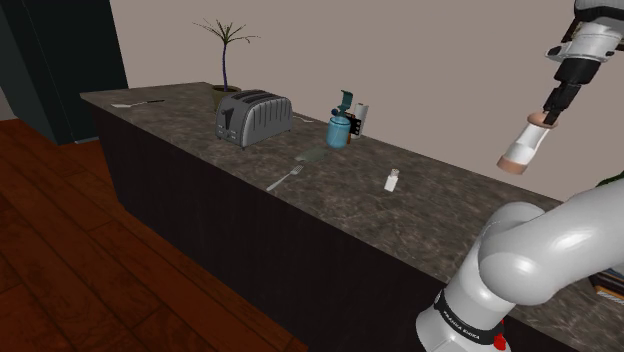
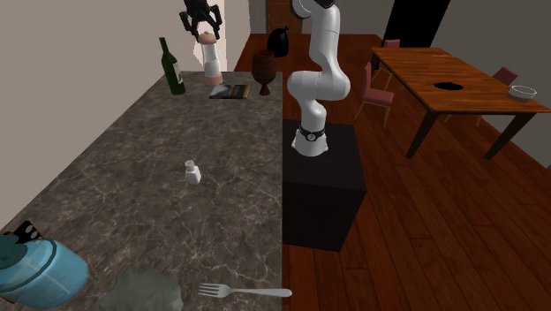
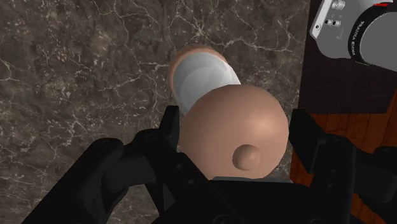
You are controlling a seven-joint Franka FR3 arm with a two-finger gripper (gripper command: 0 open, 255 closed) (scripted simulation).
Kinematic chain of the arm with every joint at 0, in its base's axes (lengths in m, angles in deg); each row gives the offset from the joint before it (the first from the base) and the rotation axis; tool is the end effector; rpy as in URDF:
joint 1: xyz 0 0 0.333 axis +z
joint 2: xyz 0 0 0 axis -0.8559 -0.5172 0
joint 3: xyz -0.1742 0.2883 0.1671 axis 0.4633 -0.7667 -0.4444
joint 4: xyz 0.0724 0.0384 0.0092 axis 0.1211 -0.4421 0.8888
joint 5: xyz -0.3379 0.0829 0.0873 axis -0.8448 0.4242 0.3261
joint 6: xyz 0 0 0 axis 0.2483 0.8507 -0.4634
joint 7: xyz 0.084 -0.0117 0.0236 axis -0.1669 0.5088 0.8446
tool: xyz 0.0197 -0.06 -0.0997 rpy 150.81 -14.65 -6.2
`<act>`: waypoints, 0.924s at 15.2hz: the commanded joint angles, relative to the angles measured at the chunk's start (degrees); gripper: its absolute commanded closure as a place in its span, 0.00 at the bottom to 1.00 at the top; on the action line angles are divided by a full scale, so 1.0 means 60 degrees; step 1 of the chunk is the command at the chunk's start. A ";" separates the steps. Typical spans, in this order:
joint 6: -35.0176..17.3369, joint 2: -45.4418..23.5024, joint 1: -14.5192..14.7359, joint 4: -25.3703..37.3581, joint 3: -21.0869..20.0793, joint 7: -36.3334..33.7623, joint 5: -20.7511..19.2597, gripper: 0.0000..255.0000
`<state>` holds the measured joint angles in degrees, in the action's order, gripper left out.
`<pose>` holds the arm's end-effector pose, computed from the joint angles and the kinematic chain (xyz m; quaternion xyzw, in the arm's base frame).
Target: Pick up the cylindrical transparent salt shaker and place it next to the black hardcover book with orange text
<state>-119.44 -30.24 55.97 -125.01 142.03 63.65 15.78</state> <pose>-0.0303 -0.4297 0.6859 -0.9962 -0.0220 0.0029 0.0846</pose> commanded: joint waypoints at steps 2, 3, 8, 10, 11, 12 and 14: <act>0.0149 -0.0342 0.0603 0.0946 0.1198 0.0914 -0.0208 1.00; 0.0186 -0.0422 0.0852 0.1241 0.1623 0.1187 -0.0279 1.00; 0.0536 -0.0492 0.2741 0.3035 0.4066 0.2419 -0.0813 1.00; 0.0812 -0.0256 0.3734 0.3958 0.5016 0.2825 -0.1214 1.00; 0.0984 -0.0085 0.4257 0.4482 0.5456 0.3025 -0.1462 1.00; 0.1177 0.0109 0.4799 0.5056 0.5878 0.3238 -0.1736 1.00; 0.1633 0.0562 0.5983 0.6419 0.6717 0.3741 -0.2365 1.00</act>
<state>-111.43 -28.78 86.28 -92.10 178.48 84.38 4.24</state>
